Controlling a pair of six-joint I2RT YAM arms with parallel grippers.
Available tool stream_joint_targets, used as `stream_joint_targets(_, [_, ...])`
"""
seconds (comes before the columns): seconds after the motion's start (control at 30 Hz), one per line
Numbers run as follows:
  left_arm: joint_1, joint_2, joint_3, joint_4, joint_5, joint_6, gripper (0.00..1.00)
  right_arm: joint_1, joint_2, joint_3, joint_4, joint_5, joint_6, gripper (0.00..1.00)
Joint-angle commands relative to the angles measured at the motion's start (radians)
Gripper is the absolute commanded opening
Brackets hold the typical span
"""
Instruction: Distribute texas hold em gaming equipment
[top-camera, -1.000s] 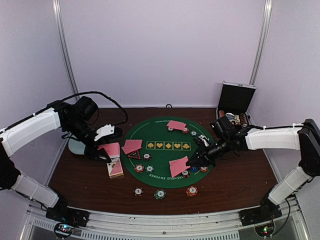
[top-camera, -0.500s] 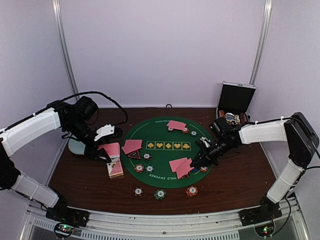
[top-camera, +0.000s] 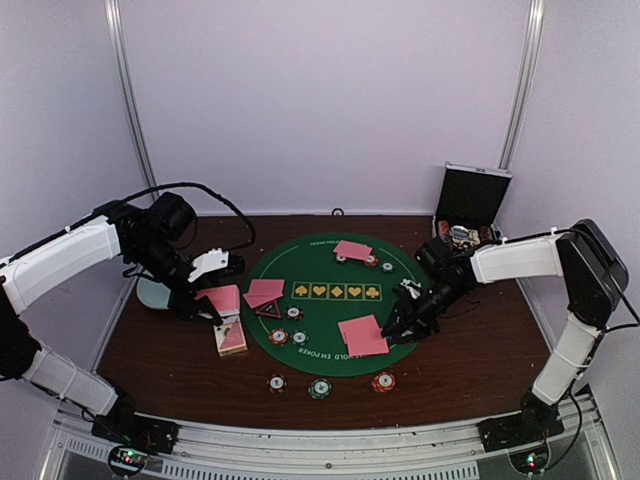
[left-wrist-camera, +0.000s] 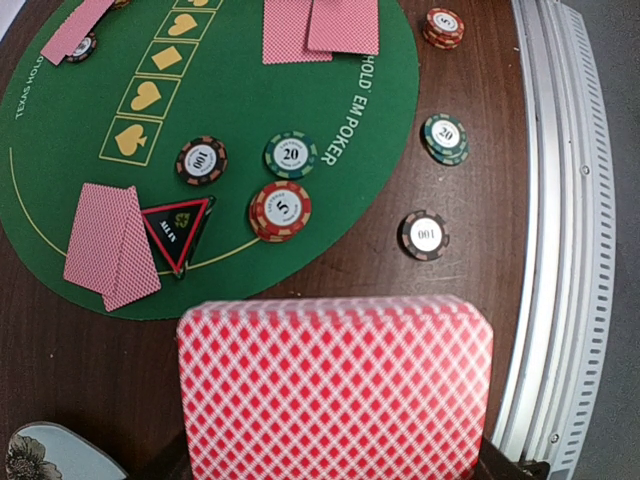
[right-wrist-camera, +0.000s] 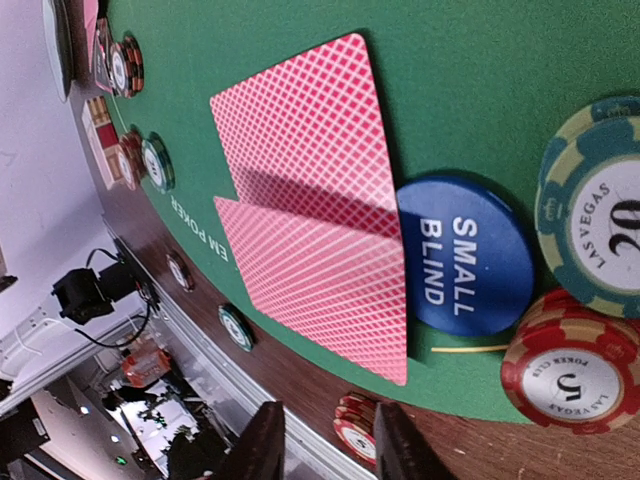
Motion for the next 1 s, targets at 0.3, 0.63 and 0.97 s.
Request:
stream_joint_targets(0.3, [-0.004,-0.024,0.015,0.011,0.021,0.003,0.00,-0.002,-0.128,0.134,-0.202,0.192,-0.050,0.52])
stream_joint_targets(0.63, [-0.005,-0.007,0.036,0.011,0.035,-0.015,0.00,0.256,-0.134,0.298,0.095,0.202,0.170,0.80])
stream_joint_targets(0.97, [-0.005,-0.009,0.039,0.011,0.041,-0.035,0.00,0.456,0.098,0.485,0.426,0.142,0.355,0.91])
